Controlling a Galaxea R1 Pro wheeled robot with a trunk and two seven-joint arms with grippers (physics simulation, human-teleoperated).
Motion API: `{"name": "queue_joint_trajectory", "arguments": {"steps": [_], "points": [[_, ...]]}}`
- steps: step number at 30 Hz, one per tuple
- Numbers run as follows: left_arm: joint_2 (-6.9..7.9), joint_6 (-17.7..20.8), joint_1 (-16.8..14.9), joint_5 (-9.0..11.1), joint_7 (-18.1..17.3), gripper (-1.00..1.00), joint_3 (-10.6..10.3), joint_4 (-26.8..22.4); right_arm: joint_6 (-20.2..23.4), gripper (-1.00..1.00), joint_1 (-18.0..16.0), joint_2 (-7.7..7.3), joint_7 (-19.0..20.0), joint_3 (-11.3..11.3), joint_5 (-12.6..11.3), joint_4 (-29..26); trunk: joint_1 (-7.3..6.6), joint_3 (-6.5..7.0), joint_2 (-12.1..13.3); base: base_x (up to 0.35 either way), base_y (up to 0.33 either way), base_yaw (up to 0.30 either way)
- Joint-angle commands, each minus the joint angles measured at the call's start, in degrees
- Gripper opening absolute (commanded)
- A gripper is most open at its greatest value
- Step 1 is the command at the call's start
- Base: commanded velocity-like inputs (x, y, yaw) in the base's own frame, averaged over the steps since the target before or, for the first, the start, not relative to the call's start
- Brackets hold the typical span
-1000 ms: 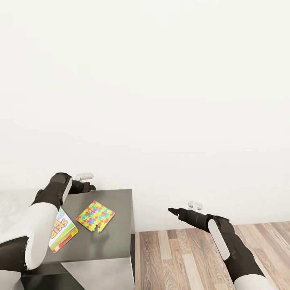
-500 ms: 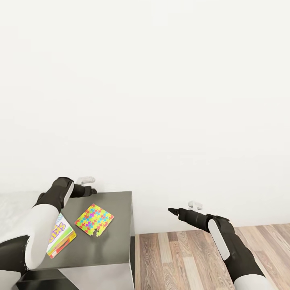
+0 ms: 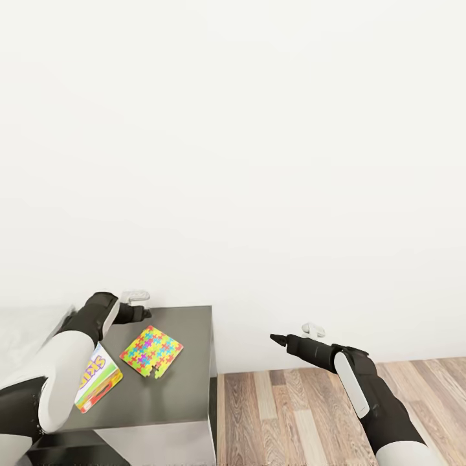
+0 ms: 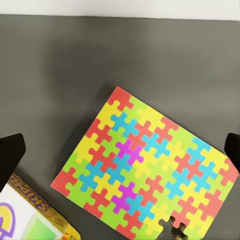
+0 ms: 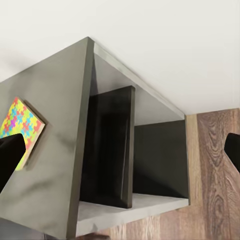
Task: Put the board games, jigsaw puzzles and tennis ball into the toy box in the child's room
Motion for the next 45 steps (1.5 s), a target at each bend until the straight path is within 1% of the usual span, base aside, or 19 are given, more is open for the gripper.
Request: {"name": "queue_joint_trajectory", "arguments": {"steps": [1,5,16,19,25,45], "points": [[-0.04,-0.04,-0.07,-0.60,-0.42,1.00,0.43,0.14,0.33,1.00,-0.05,0.01,0.22,-0.11,0.01,-0.04,0.03,-0.21,-0.13,0.000,0.000,0.049],[-0.13,-0.84,-0.08,-0.58,-0.32,1.00,0.52,0.75,0.34,1.00,-0.05,0.01,0.22,-0.12,0.01,-0.09,0.03,-0.57,-0.13,0.000,0.000,0.057],[-0.17,-1.49,-0.09,-0.51,-0.29,1.00,0.53,0.78,0.34,1.00,-0.05,0.01,0.22,-0.09,0.01,-0.13,0.03,-1.58,-0.13,0.000,0.000,0.018],[-0.14,-4.14,-0.09,-0.53,-0.29,1.00,0.54,0.79,0.34,1.00,-0.05,0.02,0.22,-0.11,0.01,-0.13,0.03,-1.87,-0.13,0.000,0.000,0.000],[-0.16,-5.89,-0.09,-0.55,-0.29,1.00,0.54,0.82,0.27,1.00,-0.05,0.08,0.22,-0.08,0.01,-0.13,0.03,-2.43,-0.13,0.000,0.000,0.000],[0.09,-6.75,-0.09,-0.40,-0.76,1.00,0.54,0.82,0.19,1.00,-0.05,0.18,0.22,0.02,0.03,-0.13,0.03,-4.30,-0.13,0.000,0.000,0.000]]}}
